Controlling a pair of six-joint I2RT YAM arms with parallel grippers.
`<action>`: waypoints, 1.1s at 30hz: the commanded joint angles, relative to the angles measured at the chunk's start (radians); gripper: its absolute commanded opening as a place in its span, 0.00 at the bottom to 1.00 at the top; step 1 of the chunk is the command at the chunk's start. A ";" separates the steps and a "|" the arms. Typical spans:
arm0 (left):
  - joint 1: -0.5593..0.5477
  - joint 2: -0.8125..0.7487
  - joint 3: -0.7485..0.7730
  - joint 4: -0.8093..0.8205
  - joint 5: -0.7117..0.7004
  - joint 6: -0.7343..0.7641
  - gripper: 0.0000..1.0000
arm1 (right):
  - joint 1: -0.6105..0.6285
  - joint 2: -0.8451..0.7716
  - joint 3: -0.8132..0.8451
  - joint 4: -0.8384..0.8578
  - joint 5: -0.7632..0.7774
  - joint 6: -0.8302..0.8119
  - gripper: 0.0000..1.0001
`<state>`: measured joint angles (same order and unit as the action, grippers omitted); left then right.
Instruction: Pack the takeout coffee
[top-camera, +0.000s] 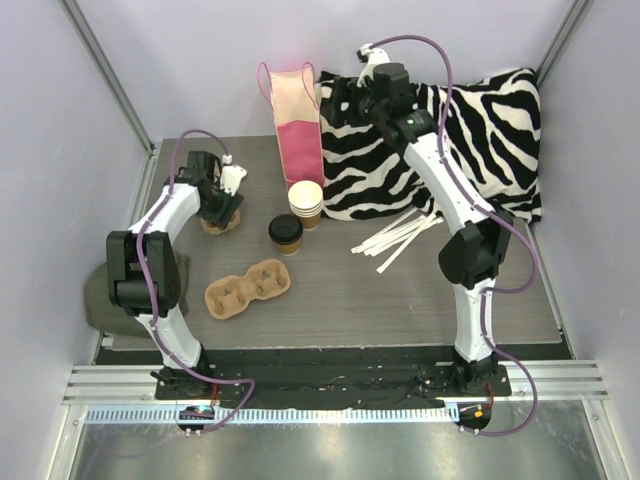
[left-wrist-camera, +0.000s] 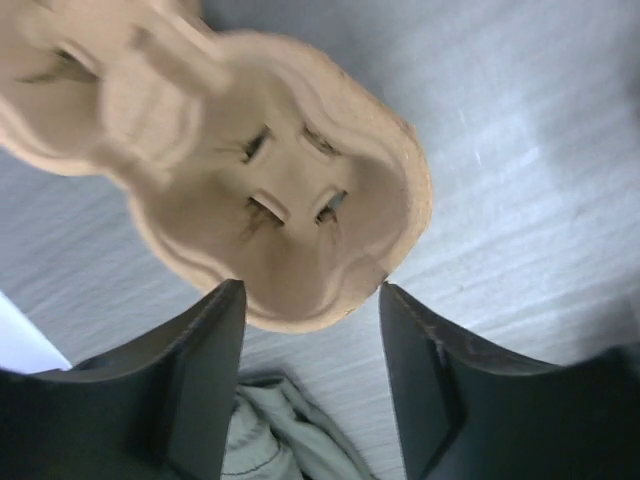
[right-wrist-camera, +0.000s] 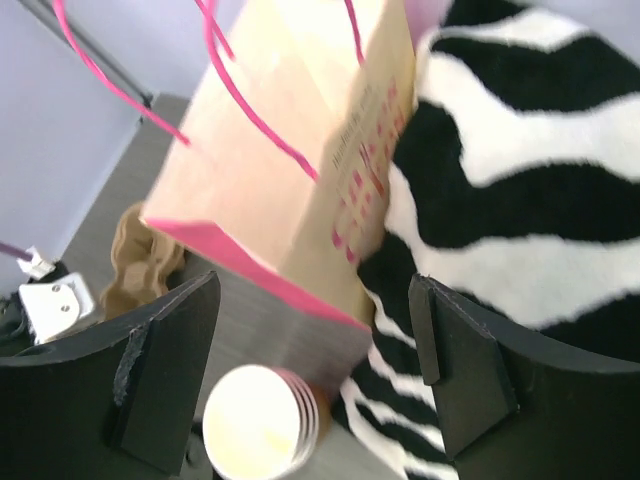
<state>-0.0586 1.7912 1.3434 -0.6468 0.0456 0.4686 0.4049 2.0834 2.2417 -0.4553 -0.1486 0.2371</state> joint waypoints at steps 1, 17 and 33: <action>0.008 -0.033 0.083 0.015 0.060 -0.067 0.63 | 0.057 0.053 0.119 0.176 0.144 0.001 0.85; 0.020 -0.208 0.069 0.030 0.096 -0.194 0.94 | 0.126 0.257 0.174 0.374 0.305 -0.071 0.84; 0.034 -0.266 0.083 0.052 0.059 -0.269 0.97 | 0.126 0.280 0.199 0.544 0.383 -0.117 0.01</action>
<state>-0.0402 1.5757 1.4097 -0.6422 0.1200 0.2409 0.5278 2.3821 2.3810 -0.0509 0.1856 0.1368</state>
